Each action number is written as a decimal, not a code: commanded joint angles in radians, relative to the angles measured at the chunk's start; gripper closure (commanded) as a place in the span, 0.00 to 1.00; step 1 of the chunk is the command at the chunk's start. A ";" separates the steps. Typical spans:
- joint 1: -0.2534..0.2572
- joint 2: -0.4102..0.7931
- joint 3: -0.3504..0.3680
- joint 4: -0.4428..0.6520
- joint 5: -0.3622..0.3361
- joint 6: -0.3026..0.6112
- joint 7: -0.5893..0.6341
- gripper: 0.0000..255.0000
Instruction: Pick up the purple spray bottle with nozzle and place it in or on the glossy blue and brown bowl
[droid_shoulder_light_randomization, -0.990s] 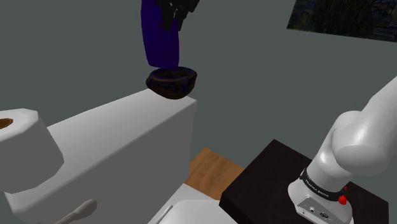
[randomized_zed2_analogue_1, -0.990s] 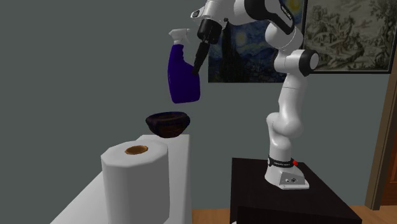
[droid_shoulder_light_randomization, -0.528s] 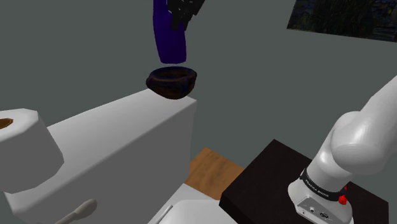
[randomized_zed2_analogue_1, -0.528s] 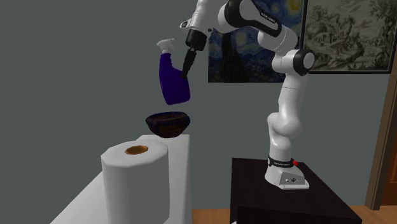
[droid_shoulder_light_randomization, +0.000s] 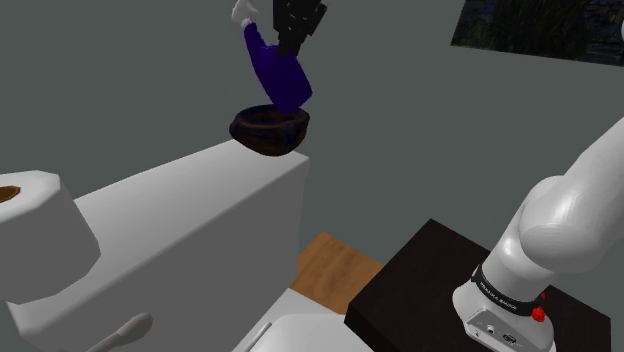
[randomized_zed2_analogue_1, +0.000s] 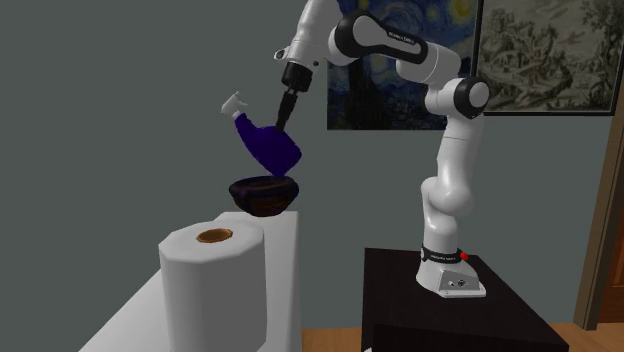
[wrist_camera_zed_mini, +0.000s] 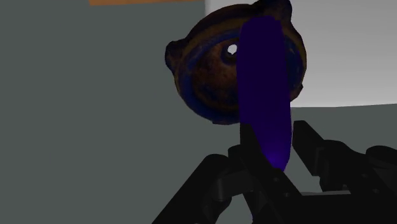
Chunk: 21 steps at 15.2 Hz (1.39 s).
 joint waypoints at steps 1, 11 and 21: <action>0.001 -0.012 -0.002 -0.039 0.004 0.029 -0.002 1.00; 0.003 -0.035 -0.005 -0.134 0.013 0.102 -0.006 1.00; 0.003 -0.045 -0.008 -0.079 0.017 0.037 -0.008 0.00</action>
